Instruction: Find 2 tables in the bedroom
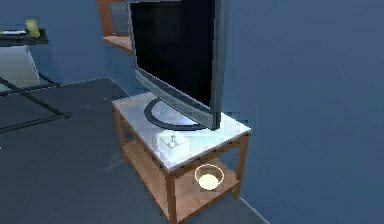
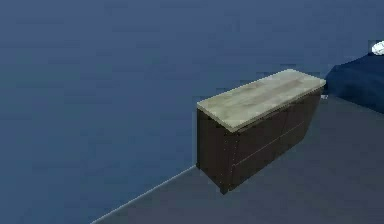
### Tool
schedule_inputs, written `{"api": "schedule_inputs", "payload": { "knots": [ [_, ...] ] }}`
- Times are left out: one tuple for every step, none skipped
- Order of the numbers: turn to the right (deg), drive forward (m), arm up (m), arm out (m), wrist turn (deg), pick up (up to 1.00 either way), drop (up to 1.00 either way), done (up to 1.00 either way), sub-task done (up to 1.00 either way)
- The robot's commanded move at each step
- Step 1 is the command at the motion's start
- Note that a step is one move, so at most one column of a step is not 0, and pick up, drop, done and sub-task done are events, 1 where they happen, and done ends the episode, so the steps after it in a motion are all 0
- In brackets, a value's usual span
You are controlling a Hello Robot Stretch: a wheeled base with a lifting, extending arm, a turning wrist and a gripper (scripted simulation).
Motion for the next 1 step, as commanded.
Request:
{"api": "schedule_inputs", "payload": {
  "knots": [
    [-45.0, 0.00, 0.00, 0.00, 0.0, 0.00, 0.00, 0.00, 0.00]
  ]
}}
